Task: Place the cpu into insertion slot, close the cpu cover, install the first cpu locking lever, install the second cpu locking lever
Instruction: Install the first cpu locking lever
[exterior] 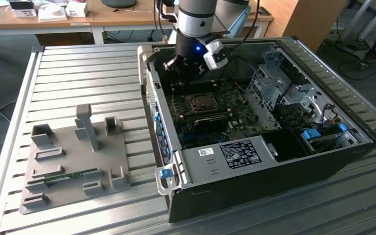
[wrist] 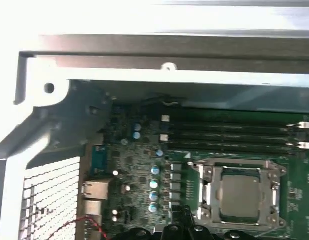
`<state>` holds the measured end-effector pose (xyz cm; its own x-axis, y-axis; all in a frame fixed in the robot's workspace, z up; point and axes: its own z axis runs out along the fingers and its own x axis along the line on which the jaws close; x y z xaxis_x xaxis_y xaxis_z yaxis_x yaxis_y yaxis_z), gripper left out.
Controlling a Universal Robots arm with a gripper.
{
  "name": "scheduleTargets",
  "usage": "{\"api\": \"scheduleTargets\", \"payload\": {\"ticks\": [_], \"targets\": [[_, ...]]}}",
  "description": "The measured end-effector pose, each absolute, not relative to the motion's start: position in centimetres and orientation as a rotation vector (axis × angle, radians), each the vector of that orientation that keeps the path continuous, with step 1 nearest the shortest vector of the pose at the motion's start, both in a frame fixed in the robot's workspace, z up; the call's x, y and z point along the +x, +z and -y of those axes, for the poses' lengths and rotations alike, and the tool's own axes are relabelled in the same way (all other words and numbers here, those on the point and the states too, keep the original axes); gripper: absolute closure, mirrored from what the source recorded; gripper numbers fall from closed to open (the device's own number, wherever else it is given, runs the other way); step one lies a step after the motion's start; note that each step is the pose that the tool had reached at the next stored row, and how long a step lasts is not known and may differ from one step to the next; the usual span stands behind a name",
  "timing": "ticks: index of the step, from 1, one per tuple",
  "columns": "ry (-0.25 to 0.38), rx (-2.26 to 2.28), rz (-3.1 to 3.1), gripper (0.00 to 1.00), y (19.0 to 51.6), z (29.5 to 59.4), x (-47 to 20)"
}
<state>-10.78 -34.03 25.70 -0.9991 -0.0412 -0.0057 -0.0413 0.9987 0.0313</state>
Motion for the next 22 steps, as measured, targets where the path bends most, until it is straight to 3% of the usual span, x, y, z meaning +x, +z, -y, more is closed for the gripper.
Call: {"api": "scheduleTargets", "payload": {"ticks": [6,22], "targets": [[0.173,-0.064,-3.128,0.89,25.70,34.03,-11.07],[0.179,-0.064,-3.128,0.89,25.67,34.03,-11.32]]}}
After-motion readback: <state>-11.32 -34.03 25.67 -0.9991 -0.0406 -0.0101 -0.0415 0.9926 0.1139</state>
